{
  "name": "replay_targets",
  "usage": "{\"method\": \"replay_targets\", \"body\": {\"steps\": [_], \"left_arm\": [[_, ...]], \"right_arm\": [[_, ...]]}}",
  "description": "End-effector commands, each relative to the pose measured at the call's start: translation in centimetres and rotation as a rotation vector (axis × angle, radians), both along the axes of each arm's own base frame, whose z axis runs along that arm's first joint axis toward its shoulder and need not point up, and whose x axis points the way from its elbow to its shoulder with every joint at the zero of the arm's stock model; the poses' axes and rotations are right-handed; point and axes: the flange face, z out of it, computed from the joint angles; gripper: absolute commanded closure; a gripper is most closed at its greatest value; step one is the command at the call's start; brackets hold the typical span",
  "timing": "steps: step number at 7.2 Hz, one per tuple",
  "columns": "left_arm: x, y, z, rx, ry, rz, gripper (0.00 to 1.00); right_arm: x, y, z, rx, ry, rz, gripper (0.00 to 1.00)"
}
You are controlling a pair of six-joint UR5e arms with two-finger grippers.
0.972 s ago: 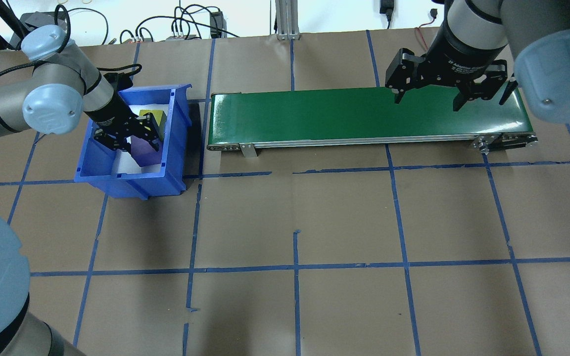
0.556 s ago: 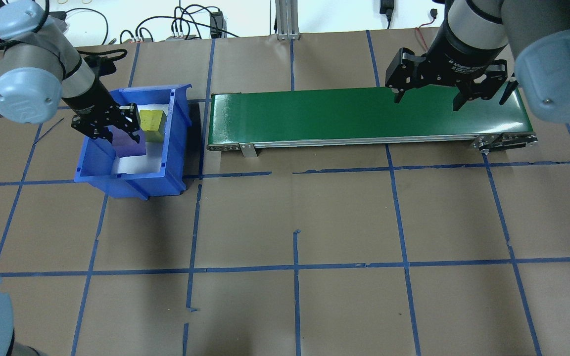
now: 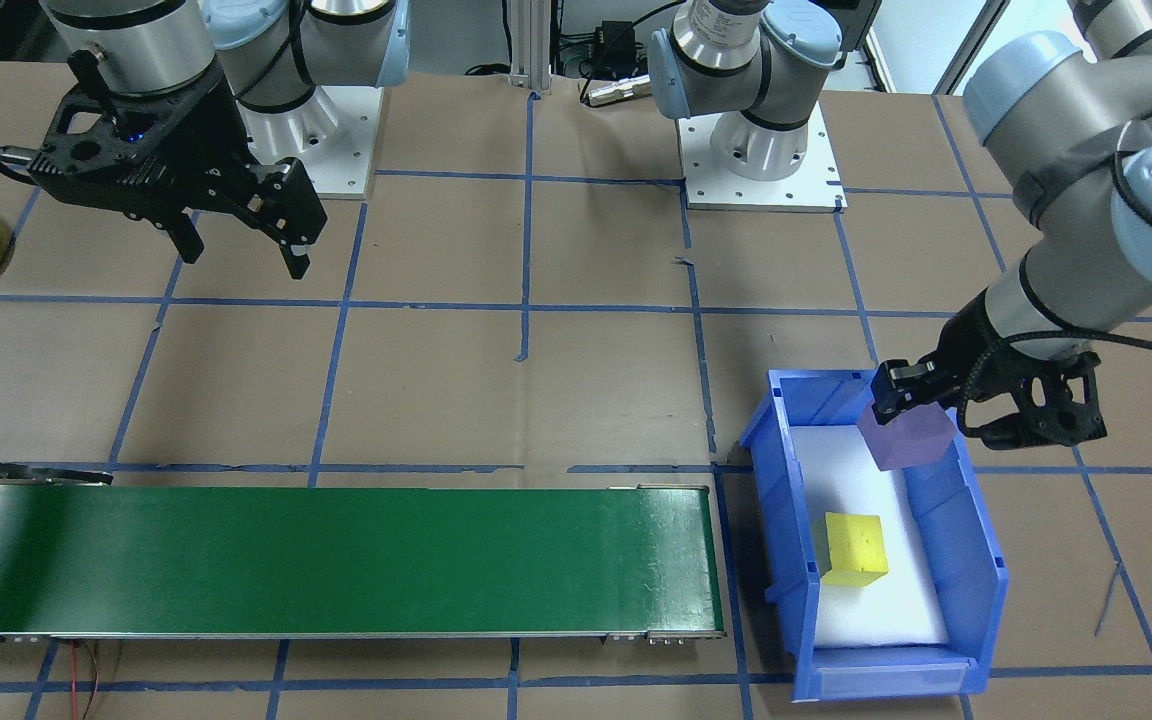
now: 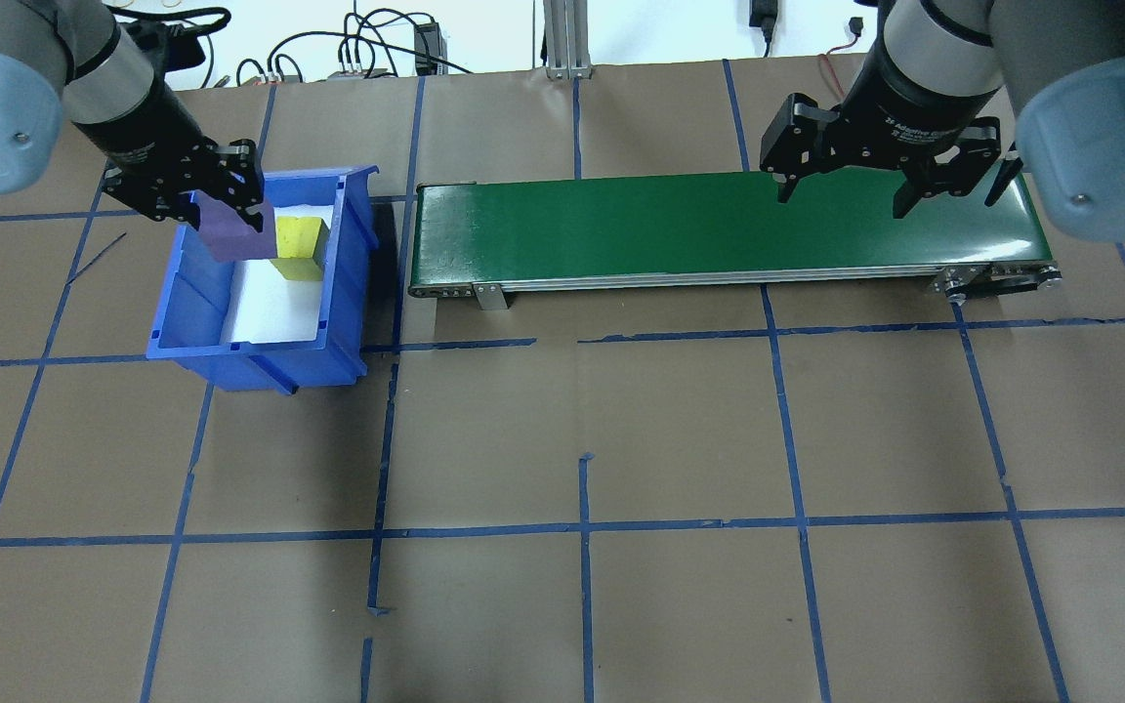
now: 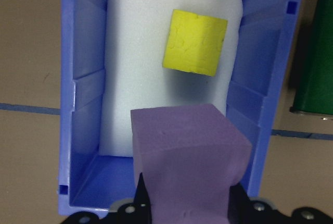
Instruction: Move block left to right into plate
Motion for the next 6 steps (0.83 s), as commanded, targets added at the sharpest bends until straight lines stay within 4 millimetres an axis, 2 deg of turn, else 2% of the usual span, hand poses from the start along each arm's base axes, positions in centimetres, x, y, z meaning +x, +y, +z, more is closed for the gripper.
{"method": "replay_targets", "body": {"steps": [1,4,5,6], "left_arm": [[-8.1,0.4,0.4,-0.064,0.002,-0.06,0.87],[-10.8,-3.0,-4.2,-0.119,0.052,-0.084,0.87],[-10.9,-2.9,-4.6,-0.112,0.052,-0.094,0.87],[-10.8,-2.7,-5.8,-0.087,0.052,-0.094,0.87]], "right_arm": [[-0.2,-0.1,-0.1,0.003,0.002,-0.004,0.0],[-0.3,-0.1,-0.1,0.001,0.003,-0.006,0.0],[-0.9,-0.3,-0.1,0.001,0.006,-0.018,0.0],[-1.5,-0.4,-0.1,0.003,0.006,-0.031,0.0]]}}
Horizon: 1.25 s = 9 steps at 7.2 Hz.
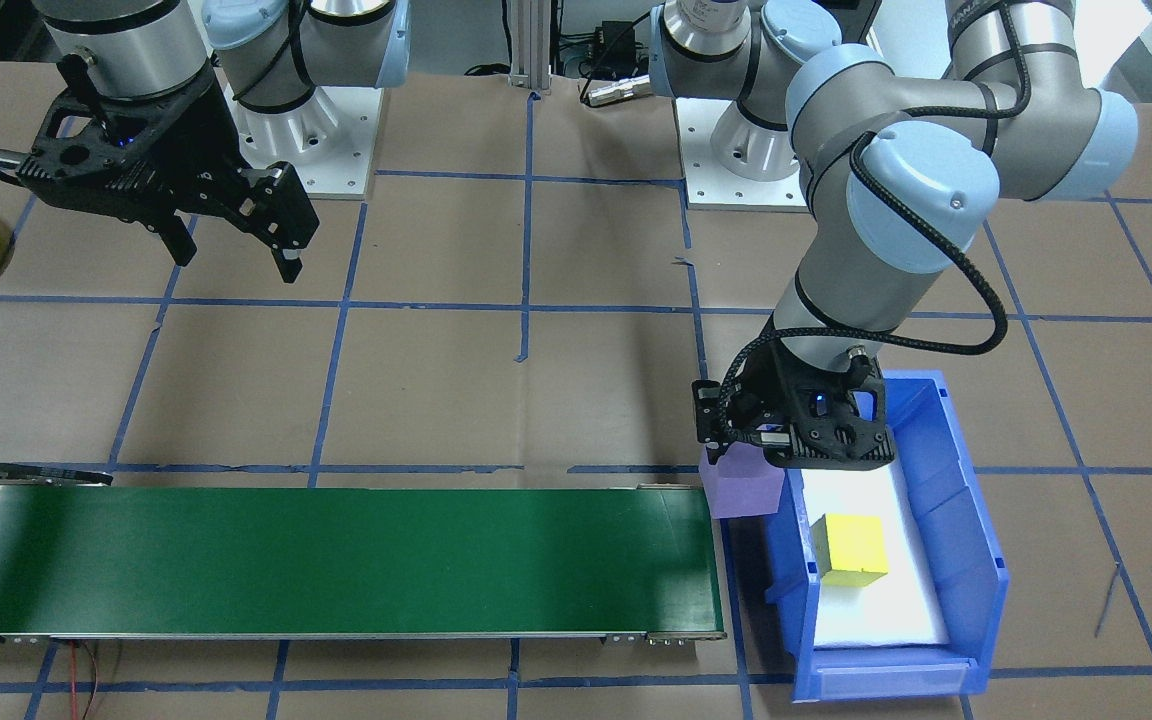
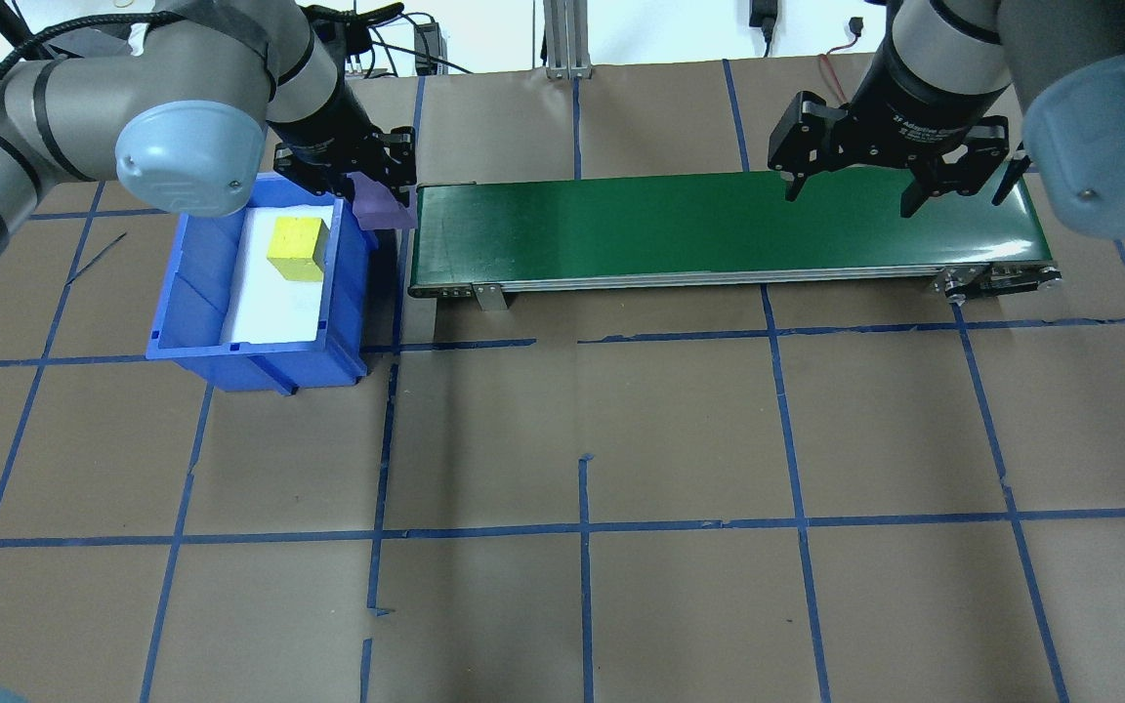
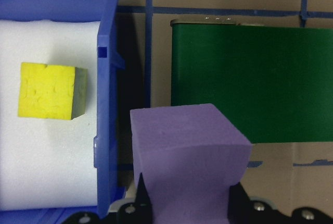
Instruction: Move block left to right into plate
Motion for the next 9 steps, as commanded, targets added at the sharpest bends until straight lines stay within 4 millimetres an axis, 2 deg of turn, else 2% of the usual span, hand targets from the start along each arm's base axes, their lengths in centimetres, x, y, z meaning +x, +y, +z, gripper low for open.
{"method": "replay_targets", "body": {"steps": [1,2,3,4,5,6,8,9], "left_arm": [[-0.2,-0.2,-2.4,0.036,0.003,-0.005,0.87],[-0.2,-0.6,-3.7,0.054,0.002,-0.007,0.87],[-0.5,-1.8,-4.2,-0.016,0.029,-0.008,0.87],[-1.0,-2.5,-6.0,-0.009,0.08,-0.014,0.87],[-2.1,-2.8,-7.3,-0.007,0.084,-0.03,0.87],[-4.3,-2.6,-7.1,-0.014,0.085,-0.059,0.87],[-5.8,-3.1,-8.3,-0.038,0.109,-0.088,0.84],[-5.8,-2.8,-8.9,-0.026,0.109,-0.077,0.18]], "right_arm": [[-0.8,-0.2,0.0,0.001,0.001,-0.016,0.0],[-0.8,-0.2,0.0,0.003,0.001,-0.016,0.0],[-0.8,-0.3,-0.2,0.004,0.001,-0.017,0.0],[-1.1,-0.3,-0.2,0.006,0.001,-0.023,0.0],[-1.2,-0.3,-0.3,0.007,0.001,-0.025,0.0],[-1.2,-0.2,-0.8,0.016,0.001,-0.025,0.0],[-1.2,-0.2,-0.8,0.017,0.001,-0.025,0.0],[-1.2,-0.2,-0.8,0.017,0.001,-0.025,0.0]]}}
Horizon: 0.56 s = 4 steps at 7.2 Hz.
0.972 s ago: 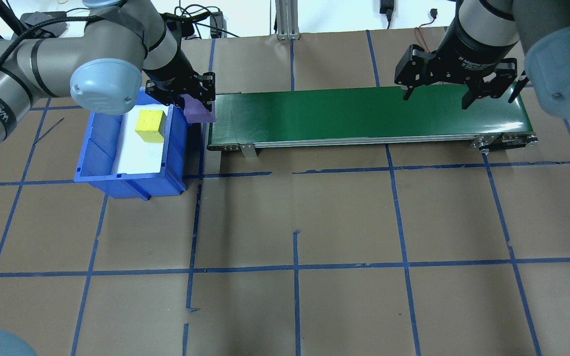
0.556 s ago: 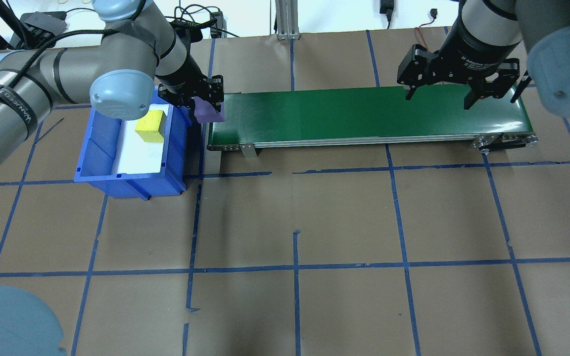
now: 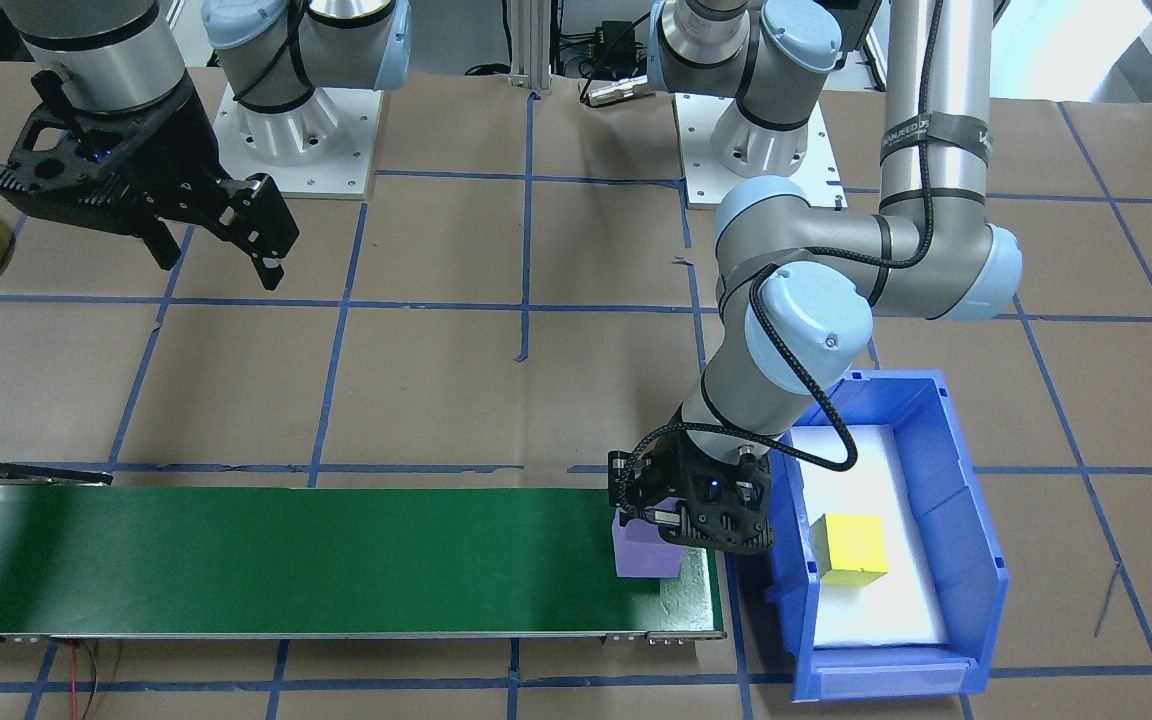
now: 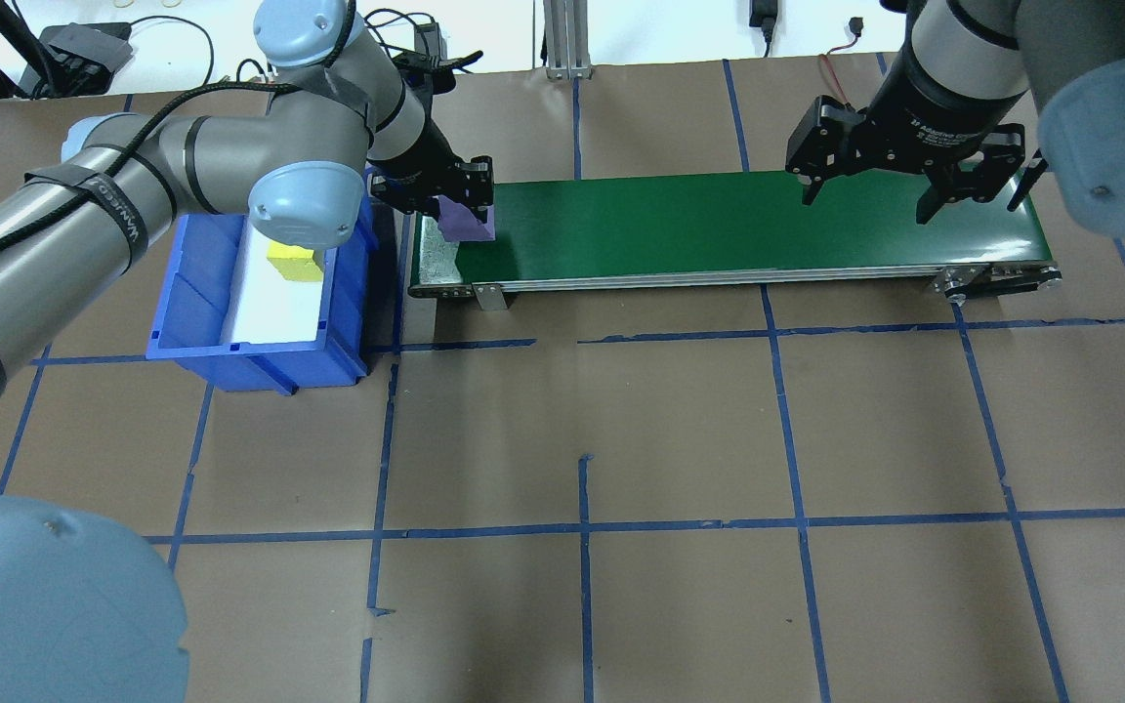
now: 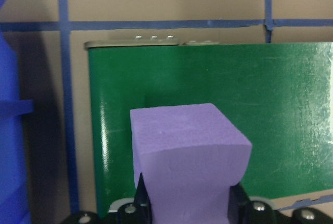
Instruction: Move block left to right into plate
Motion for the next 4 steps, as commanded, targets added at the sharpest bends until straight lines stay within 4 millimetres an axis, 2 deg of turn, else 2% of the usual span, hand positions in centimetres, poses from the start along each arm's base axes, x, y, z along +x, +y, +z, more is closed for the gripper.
{"method": "replay_targets", "body": {"steps": [1,2,3,4], "left_arm": [[-0.4,0.1,-0.3,-0.001,0.007,-0.001,0.0],[-0.5,0.7,0.6,-0.003,0.005,0.003,0.0],[-0.4,1.6,3.0,-0.027,0.006,0.008,0.0],[-0.2,3.2,6.5,-0.012,0.004,0.008,0.0]], "right_arm": [[0.0,0.0,0.0,-0.001,0.0,0.0,0.0],[0.0,0.0,0.0,-0.001,0.0,0.0,0.0],[0.0,0.0,0.0,-0.001,0.0,0.0,0.0],[0.0,0.0,0.0,0.0,0.0,0.001,0.0]]}}
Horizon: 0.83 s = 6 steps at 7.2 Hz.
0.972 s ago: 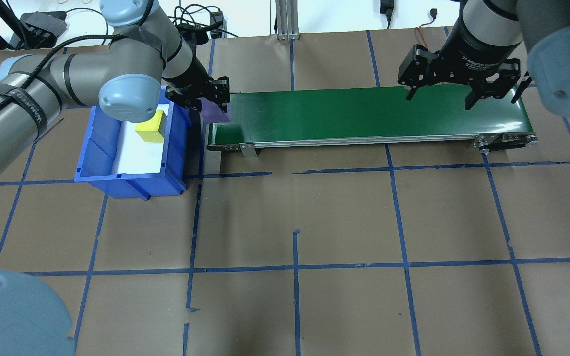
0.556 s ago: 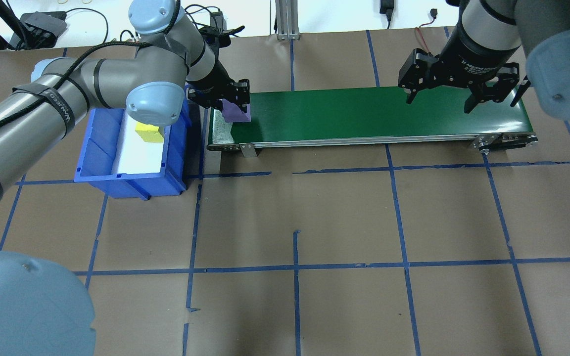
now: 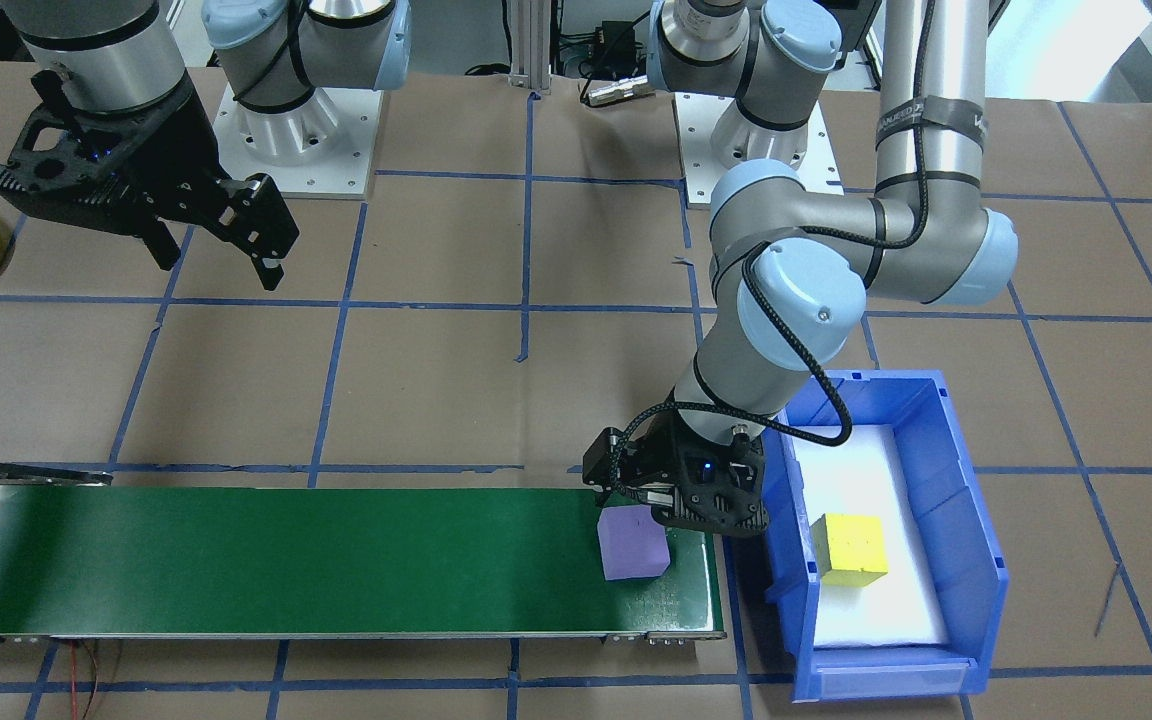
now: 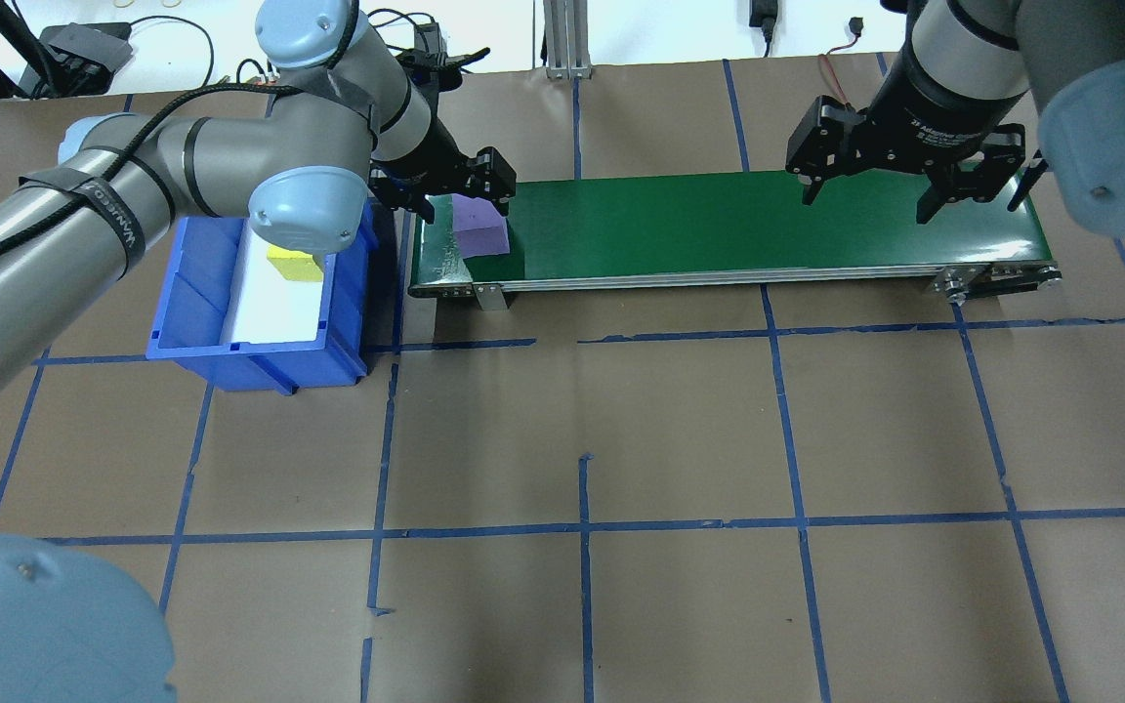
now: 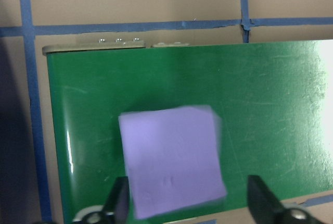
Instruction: Move block left to right into plate
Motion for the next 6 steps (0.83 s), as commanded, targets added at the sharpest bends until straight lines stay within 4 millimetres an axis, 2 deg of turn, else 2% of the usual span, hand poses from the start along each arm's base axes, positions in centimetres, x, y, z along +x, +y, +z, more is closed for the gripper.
{"method": "replay_targets", "body": {"steps": [1,2,5,6], "left_arm": [[1.1,2.2,6.1,-0.002,-0.013,0.007,0.0],[4.3,1.5,6.3,0.005,-0.041,0.048,0.0],[16.4,-0.5,5.4,0.036,-0.189,0.068,0.0],[19.7,-1.9,6.1,0.014,-0.213,0.045,0.0]], "right_arm": [[0.0,0.0,0.0,0.0,-0.002,0.0,0.0],[0.0,0.0,0.0,0.001,-0.002,0.0,0.0],[0.0,0.0,0.0,0.001,-0.002,0.0,0.0],[0.0,0.0,0.0,0.001,-0.002,0.0,0.0]]}}
